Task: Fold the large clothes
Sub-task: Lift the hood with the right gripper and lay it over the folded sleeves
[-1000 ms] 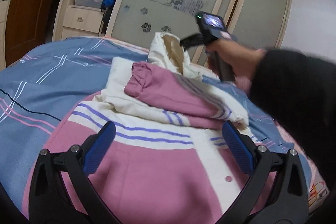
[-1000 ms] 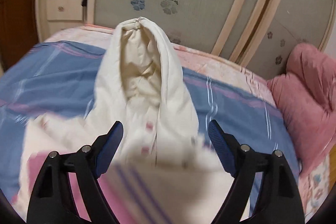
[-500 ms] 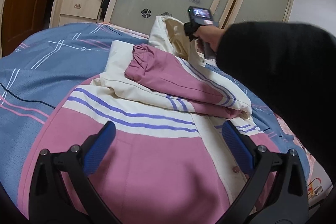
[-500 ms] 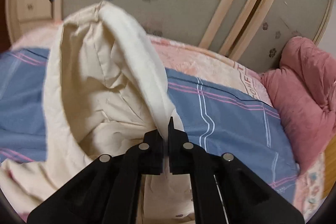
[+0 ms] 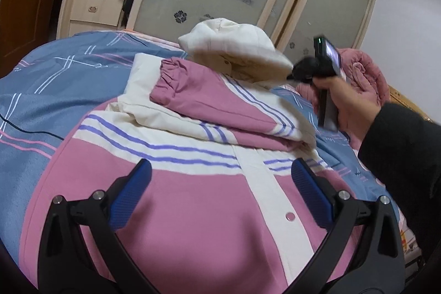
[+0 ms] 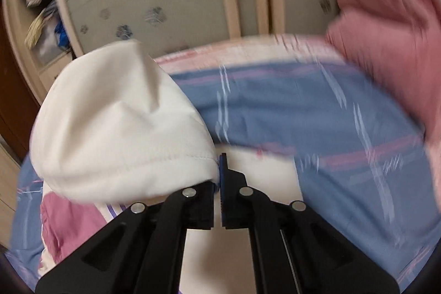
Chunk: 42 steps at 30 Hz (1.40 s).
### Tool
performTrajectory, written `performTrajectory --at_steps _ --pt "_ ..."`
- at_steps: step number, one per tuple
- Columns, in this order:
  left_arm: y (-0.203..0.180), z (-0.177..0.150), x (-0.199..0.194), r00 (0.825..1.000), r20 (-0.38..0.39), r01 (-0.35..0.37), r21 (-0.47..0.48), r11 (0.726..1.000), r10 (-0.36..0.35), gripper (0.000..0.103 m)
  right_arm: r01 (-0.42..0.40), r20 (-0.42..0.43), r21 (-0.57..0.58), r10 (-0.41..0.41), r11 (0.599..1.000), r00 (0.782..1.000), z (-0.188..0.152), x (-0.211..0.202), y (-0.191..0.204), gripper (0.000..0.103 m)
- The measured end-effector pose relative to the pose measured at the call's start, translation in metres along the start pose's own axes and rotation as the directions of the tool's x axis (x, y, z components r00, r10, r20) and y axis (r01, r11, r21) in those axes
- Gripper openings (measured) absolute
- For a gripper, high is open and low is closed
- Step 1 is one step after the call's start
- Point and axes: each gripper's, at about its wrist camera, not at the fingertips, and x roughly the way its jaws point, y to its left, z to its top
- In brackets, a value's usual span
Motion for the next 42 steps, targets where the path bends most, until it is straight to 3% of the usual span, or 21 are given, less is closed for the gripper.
performTrajectory --at_steps 4,6,8,9,10,12,15,19,21,26,28,35,39,41,42 --pt "-0.008 -0.006 -0.005 1.0 -0.011 -0.003 0.06 0.998 0.003 0.101 -0.052 -0.059 0.149 0.062 0.987 0.996 -0.042 0.023 -0.029 0.003" --pt "-0.01 -0.008 -0.007 1.0 -0.013 -0.002 0.078 0.997 0.003 0.101 -0.089 -0.049 0.2 0.101 0.976 0.994 -0.055 0.028 -0.034 0.004" --pt "-0.01 -0.009 -0.008 1.0 -0.015 -0.004 0.086 0.996 0.006 0.101 -0.103 -0.01 0.197 0.107 0.975 0.994 -0.062 0.025 -0.033 0.015" --pt "-0.01 -0.009 -0.007 1.0 -0.019 -0.009 0.084 0.996 0.01 0.101 -0.099 0.006 0.189 0.1 0.977 0.995 -0.062 0.021 -0.03 0.029" --pt "-0.009 -0.009 -0.006 1.0 -0.026 -0.01 0.078 0.997 0.012 0.101 -0.104 0.02 0.177 0.102 0.979 0.995 -0.061 0.016 -0.026 0.054" --pt "-0.008 -0.01 -0.004 0.999 -0.038 -0.004 0.064 0.998 0.006 0.101 -0.115 0.071 0.168 0.104 0.979 0.992 -0.059 0.001 -0.021 0.079" --pt "-0.007 -0.009 -0.004 0.999 -0.038 0.001 0.058 0.998 0.001 0.101 -0.195 0.112 0.174 0.177 0.965 0.978 -0.058 -0.022 -0.014 0.08" --pt "-0.006 -0.008 -0.002 0.999 -0.032 -0.001 0.051 0.999 0.002 0.101 -0.383 0.149 0.189 0.359 0.904 0.921 -0.082 -0.05 0.005 0.08" --pt "-0.005 -0.008 -0.002 0.999 -0.034 0.004 0.042 0.999 -0.003 0.101 -0.431 0.128 0.164 0.414 0.888 0.901 -0.092 -0.05 0.027 0.08" --pt "0.0 -0.005 -0.006 1.0 -0.02 -0.002 0.032 0.999 0.002 0.101 -0.53 0.096 0.235 0.524 0.814 0.847 -0.096 -0.021 0.072 0.08" --pt "0.004 -0.003 -0.008 1.0 -0.014 -0.007 0.027 1.0 0.008 0.101 -0.532 0.084 0.236 0.528 0.813 0.845 -0.092 -0.01 0.087 0.08" --pt "0.022 0.007 -0.014 1.0 0.007 -0.023 -0.021 1.0 0.024 0.101 -0.448 0.035 0.28 0.457 0.849 0.889 -0.067 0.048 0.141 0.079" --pt "0.032 0.013 -0.02 0.999 0.026 -0.025 -0.052 0.998 0.026 0.101 -0.447 0.044 0.335 0.461 0.829 0.887 -0.052 0.076 0.158 0.079" --pt "0.035 0.015 -0.023 0.999 0.032 -0.029 -0.055 0.998 0.031 0.101 -0.466 0.072 0.324 0.47 0.823 0.88 -0.045 0.074 0.166 0.069" --pt "0.036 0.015 -0.023 0.999 0.034 -0.032 -0.055 0.998 0.033 0.101 -0.478 0.087 0.311 0.477 0.821 0.875 -0.039 0.071 0.172 0.056"
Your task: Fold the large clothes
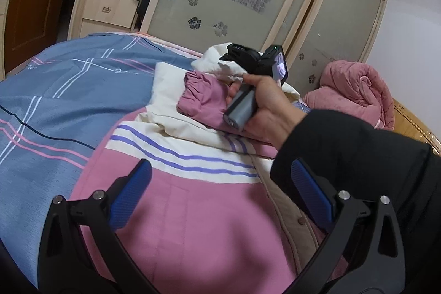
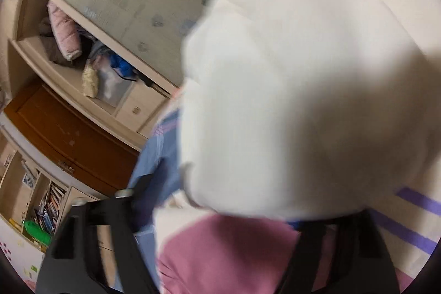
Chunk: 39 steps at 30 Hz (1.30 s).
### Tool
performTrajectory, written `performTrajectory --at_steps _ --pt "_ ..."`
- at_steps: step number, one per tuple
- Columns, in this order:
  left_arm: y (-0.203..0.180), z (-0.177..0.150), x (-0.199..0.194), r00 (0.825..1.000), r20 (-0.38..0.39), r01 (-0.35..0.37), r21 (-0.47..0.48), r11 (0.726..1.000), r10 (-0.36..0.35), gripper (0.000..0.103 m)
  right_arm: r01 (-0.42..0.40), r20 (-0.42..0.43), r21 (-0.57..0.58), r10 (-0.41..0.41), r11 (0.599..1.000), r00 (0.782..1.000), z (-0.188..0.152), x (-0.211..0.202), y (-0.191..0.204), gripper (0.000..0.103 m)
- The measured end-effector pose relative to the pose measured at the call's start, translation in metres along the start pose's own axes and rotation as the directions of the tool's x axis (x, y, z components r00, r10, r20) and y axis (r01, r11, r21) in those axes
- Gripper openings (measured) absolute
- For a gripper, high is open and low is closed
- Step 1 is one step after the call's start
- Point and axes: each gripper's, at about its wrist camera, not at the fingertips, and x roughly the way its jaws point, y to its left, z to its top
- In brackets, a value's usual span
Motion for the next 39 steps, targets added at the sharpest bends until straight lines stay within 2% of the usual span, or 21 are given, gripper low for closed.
performTrajectory --at_steps 1,4,7,11,13,21,25,28,31,33,35,36,38,39 --pt "0.001 0.0 0.0 1.0 0.0 -0.002 -0.001 1.0 0.002 0.101 -0.03 0.008 -0.009 0.03 1.0 1.0 0.004 -0.001 0.009 0.038" --pt "0.003 0.001 0.001 1.0 -0.002 -0.005 -0.006 1.0 0.005 0.101 -0.132 0.009 -0.015 0.132 0.991 0.991 0.016 -0.01 0.03 0.016" --pt "0.004 0.002 0.002 1.0 -0.006 0.0 -0.015 1.0 0.0 0.101 -0.209 0.03 -0.025 0.21 0.978 0.977 0.032 -0.035 0.048 0.009" --pt "0.0 0.001 0.001 1.0 -0.007 0.005 -0.004 1.0 -0.005 0.101 -0.321 0.081 0.01 0.319 0.947 0.944 0.061 -0.078 0.053 0.008" --pt "-0.003 0.0 0.002 1.0 -0.008 0.007 0.006 1.0 -0.007 0.101 -0.383 0.117 0.04 0.376 0.923 0.919 0.075 -0.11 0.043 0.008" --pt "-0.011 -0.003 0.002 1.0 -0.016 0.011 0.035 0.999 -0.011 0.101 -0.503 0.199 0.098 0.478 0.859 0.855 0.093 -0.21 -0.018 0.008" --pt "-0.015 -0.005 0.005 1.0 -0.023 0.008 0.048 0.999 -0.007 0.101 -0.496 0.185 0.147 0.468 0.856 0.864 0.069 -0.238 -0.062 0.008" --pt "-0.017 -0.007 0.007 0.999 -0.031 0.011 0.051 0.999 -0.009 0.101 -0.439 0.106 0.184 0.427 0.879 0.898 0.029 -0.234 -0.092 0.008" --pt "-0.02 -0.007 0.005 1.0 -0.027 0.012 0.058 0.998 -0.01 0.101 -0.33 -0.034 0.165 0.34 0.929 0.94 -0.02 -0.212 -0.103 0.008" --pt "-0.021 -0.009 0.005 1.0 -0.028 0.01 0.061 0.998 -0.008 0.101 -0.254 -0.107 0.136 0.27 0.957 0.957 -0.052 -0.199 -0.106 0.008" --pt "-0.022 -0.009 0.007 0.999 -0.033 0.005 0.065 0.998 -0.003 0.101 -0.156 -0.144 0.051 0.162 0.986 0.976 -0.08 -0.189 -0.102 0.008" --pt "-0.022 -0.01 0.008 0.999 -0.035 0.002 0.066 0.998 0.0 0.101 -0.141 -0.133 0.02 0.142 0.99 0.981 -0.085 -0.189 -0.098 0.009" --pt "-0.022 -0.01 0.01 0.999 -0.039 -0.001 0.064 0.998 0.004 0.101 -0.15 -0.094 -0.016 0.147 0.989 0.985 -0.092 -0.193 -0.088 0.021" --pt "-0.021 -0.011 0.01 0.999 -0.041 0.0 0.06 0.998 0.002 0.101 -0.163 -0.055 -0.048 0.16 0.985 0.986 -0.092 -0.197 -0.078 0.04"
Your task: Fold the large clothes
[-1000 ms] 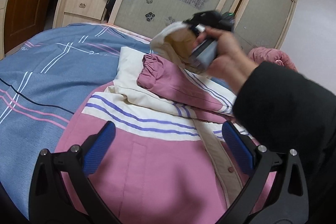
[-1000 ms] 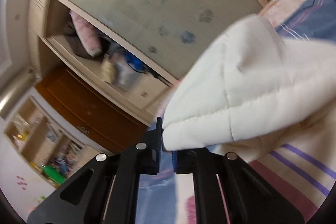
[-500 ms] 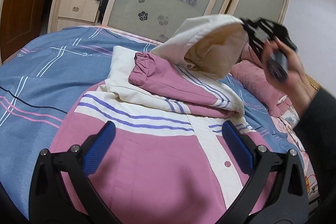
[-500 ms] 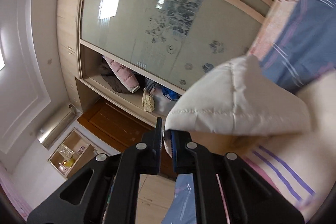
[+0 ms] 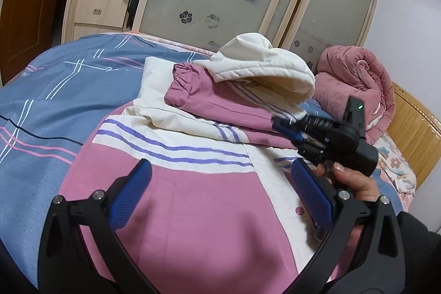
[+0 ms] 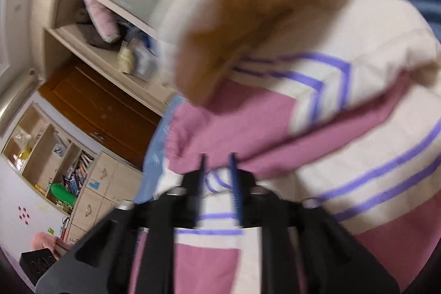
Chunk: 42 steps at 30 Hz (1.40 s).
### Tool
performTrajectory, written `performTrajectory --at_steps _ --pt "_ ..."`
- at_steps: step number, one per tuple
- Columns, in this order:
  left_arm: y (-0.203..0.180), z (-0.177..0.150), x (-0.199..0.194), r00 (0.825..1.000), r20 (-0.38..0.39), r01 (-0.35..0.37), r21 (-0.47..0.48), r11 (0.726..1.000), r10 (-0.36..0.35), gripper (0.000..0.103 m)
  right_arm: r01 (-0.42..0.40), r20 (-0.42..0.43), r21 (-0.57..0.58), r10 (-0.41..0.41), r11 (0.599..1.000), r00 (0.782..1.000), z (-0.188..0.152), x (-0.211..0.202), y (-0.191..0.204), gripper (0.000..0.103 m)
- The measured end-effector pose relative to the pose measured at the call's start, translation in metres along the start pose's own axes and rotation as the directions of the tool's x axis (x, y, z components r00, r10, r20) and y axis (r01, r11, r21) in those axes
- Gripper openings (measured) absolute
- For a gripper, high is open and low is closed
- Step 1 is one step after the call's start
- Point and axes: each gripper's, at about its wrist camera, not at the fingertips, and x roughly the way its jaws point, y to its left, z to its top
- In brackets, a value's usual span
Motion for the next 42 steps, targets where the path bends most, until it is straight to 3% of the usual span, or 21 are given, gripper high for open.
performTrajectory --at_steps 1,3,6,10,14,15,18,19,21,23,27,29,30,33,35,36,38,39,40,42 --pt "0.0 0.0 -0.001 1.0 0.002 0.002 -0.002 1.0 -0.002 0.101 0.016 0.031 -0.034 -0.015 0.999 0.999 0.002 0.0 0.009 0.062" --pt "-0.001 0.0 -0.001 1.0 0.006 0.002 0.002 1.0 -0.002 0.101 0.032 0.09 -0.109 -0.022 0.994 0.996 0.013 0.009 0.032 0.074" --pt "0.0 0.001 0.001 1.0 0.005 0.003 -0.003 1.0 -0.003 0.101 0.052 0.053 -0.107 -0.046 0.993 0.998 0.024 0.041 0.046 0.074" --pt "0.002 0.002 0.003 1.0 0.001 0.004 -0.015 1.0 -0.004 0.101 0.09 -0.02 0.016 -0.089 0.996 0.996 0.035 0.097 0.034 0.074" --pt "0.005 0.004 -0.001 1.0 0.009 0.01 -0.024 1.0 -0.009 0.101 0.09 0.063 0.056 -0.093 0.994 0.994 0.046 0.123 0.018 0.073" --pt "0.005 0.005 -0.002 1.0 0.01 0.008 -0.024 1.0 -0.008 0.101 0.079 0.09 0.051 -0.083 0.996 0.993 0.051 0.13 0.019 0.066" --pt "0.009 0.006 -0.004 1.0 0.015 0.006 -0.028 1.0 -0.005 0.101 0.04 0.076 0.073 -0.045 0.997 0.996 0.056 0.15 0.022 0.014" --pt "0.011 0.007 -0.005 1.0 0.018 0.002 -0.03 1.0 -0.002 0.101 0.001 0.08 0.089 -0.008 0.996 0.997 0.056 0.15 0.024 0.006" --pt "0.014 0.008 -0.007 1.0 0.021 0.0 -0.039 0.999 0.001 0.101 -0.151 0.076 0.133 0.142 0.98 0.987 0.053 0.148 0.035 0.005" --pt "0.018 0.009 -0.008 1.0 0.026 -0.001 -0.051 0.999 0.002 0.101 -0.302 0.102 0.13 0.29 0.944 0.951 0.053 0.139 0.054 0.005" --pt "0.022 0.012 -0.013 0.999 0.044 0.002 -0.071 0.997 0.001 0.101 -0.469 0.122 0.188 0.453 0.863 0.883 0.046 0.124 0.061 0.005" --pt "0.022 0.013 -0.016 0.998 0.057 0.008 -0.072 0.997 -0.004 0.101 -0.444 0.065 0.155 0.439 0.883 0.896 0.031 0.12 0.064 0.005" --pt "0.022 0.014 -0.017 0.998 0.062 0.011 -0.071 0.997 -0.006 0.101 -0.397 0.019 0.138 0.398 0.908 0.917 0.021 0.122 0.063 0.005" --pt "0.02 0.014 -0.019 0.997 0.072 0.011 -0.072 0.997 -0.006 0.101 -0.173 -0.112 0.06 0.178 0.983 0.978 -0.009 0.138 0.048 0.006" --pt "0.019 0.014 -0.016 0.998 0.06 0.011 -0.075 0.997 -0.007 0.101 -0.046 -0.135 -0.03 0.042 0.999 0.99 -0.022 0.147 0.037 0.007" --pt "0.018 0.014 -0.015 0.998 0.056 0.01 -0.075 0.997 -0.006 0.101 -0.046 -0.123 -0.039 0.041 0.998 0.992 -0.023 0.144 0.036 0.009" --pt "0.016 0.013 -0.013 0.999 0.049 0.008 -0.068 0.998 -0.005 0.101 -0.065 -0.108 -0.046 0.06 0.997 0.992 -0.018 0.136 0.041 0.043" --pt "0.014 0.013 -0.012 0.999 0.048 0.008 -0.061 0.998 -0.005 0.101 -0.078 -0.102 -0.043 0.073 0.996 0.992 -0.019 0.124 0.047 0.076" --pt "0.012 0.012 -0.012 0.999 0.048 0.007 -0.053 0.999 -0.004 0.101 -0.097 -0.095 -0.046 0.092 0.994 0.991 -0.019 0.115 0.05 0.082" --pt "0.012 0.012 -0.011 0.999 0.046 0.005 -0.05 0.999 -0.003 0.101 -0.122 -0.112 -0.096 0.111 0.988 0.987 -0.025 0.095 0.06 0.082"
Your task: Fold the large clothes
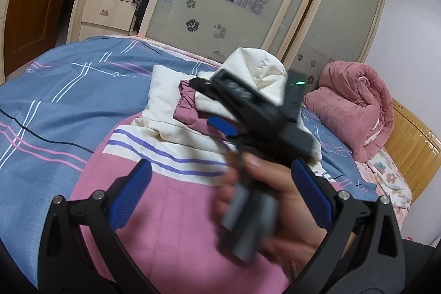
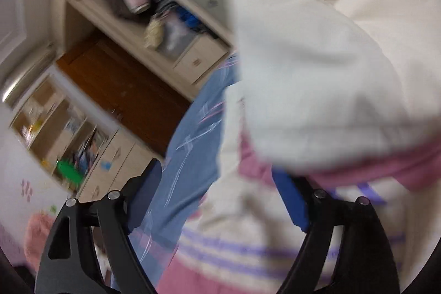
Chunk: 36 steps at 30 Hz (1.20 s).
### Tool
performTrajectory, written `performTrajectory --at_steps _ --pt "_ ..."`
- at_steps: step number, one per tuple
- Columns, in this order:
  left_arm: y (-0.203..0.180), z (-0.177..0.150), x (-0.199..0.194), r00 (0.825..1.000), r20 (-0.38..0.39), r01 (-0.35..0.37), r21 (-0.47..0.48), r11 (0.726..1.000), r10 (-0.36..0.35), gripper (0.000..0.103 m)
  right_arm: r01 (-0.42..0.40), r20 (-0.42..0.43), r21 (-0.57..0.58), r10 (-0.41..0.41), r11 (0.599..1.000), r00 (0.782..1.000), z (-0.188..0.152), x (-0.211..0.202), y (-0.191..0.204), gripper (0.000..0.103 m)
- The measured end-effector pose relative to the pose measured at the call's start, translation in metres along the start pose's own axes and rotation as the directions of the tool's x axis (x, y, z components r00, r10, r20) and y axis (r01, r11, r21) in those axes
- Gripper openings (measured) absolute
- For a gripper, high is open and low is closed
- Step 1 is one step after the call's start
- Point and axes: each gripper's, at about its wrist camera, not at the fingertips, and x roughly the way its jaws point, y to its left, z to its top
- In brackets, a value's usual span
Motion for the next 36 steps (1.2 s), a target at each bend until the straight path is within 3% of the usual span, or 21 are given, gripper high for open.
performTrajectory --at_steps 2,5,9,11,14,17,20,24,26,27,30,36 --pt "0.001 -0.001 0.001 1.0 -0.005 0.006 -0.006 1.0 -0.006 0.101 -0.005 0.03 -0.026 0.006 1.0 1.0 -0.004 -0.031 0.002 0.082" --pt "-0.001 -0.002 0.001 1.0 -0.004 0.012 0.0 1.0 -0.012 0.101 -0.045 0.129 0.068 0.036 0.997 0.991 0.009 -0.105 -0.031 0.082" --pt "-0.006 -0.004 0.002 1.0 -0.013 0.028 0.0 1.0 -0.028 0.101 -0.011 0.278 0.184 -0.041 0.983 0.96 0.04 -0.177 -0.089 0.082" --pt "-0.008 -0.005 0.004 0.999 -0.023 0.039 -0.006 0.999 -0.039 0.101 -0.026 0.305 0.288 -0.066 0.957 0.95 0.055 -0.195 -0.128 0.082" --pt "-0.013 -0.006 0.007 0.999 -0.033 0.038 0.0 0.999 -0.038 0.101 -0.057 0.287 0.387 -0.061 0.92 0.956 0.07 -0.187 -0.164 0.081" --pt "-0.017 -0.007 0.009 0.999 -0.039 0.035 0.008 0.999 -0.034 0.101 -0.012 0.262 0.444 -0.118 0.896 0.958 0.082 -0.178 -0.194 0.07" --pt "-0.018 -0.007 0.009 0.999 -0.037 0.033 0.012 0.999 -0.033 0.101 0.024 0.208 0.511 -0.151 0.859 0.966 0.086 -0.155 -0.206 0.067" --pt "-0.017 -0.006 0.01 0.999 -0.041 0.034 0.006 0.999 -0.033 0.101 -0.013 0.222 0.558 -0.135 0.829 0.966 0.089 -0.134 -0.209 0.066" --pt "-0.019 -0.006 0.01 0.999 -0.041 0.033 0.011 0.999 -0.033 0.101 -0.026 0.241 0.557 -0.131 0.83 0.962 0.09 -0.133 -0.206 0.046" --pt "-0.019 -0.006 0.009 0.999 -0.039 0.033 0.014 0.999 -0.033 0.101 -0.022 0.251 0.543 -0.137 0.84 0.958 0.091 -0.133 -0.202 0.012" --pt "-0.019 -0.006 0.008 0.999 -0.037 0.026 0.022 0.999 -0.025 0.101 -0.028 0.28 0.479 -0.123 0.877 0.952 0.094 -0.143 -0.189 0.009" --pt "-0.014 -0.006 0.006 0.999 -0.037 0.021 0.006 1.0 -0.021 0.101 -0.042 0.302 0.419 -0.095 0.907 0.948 0.07 -0.186 -0.163 0.009"
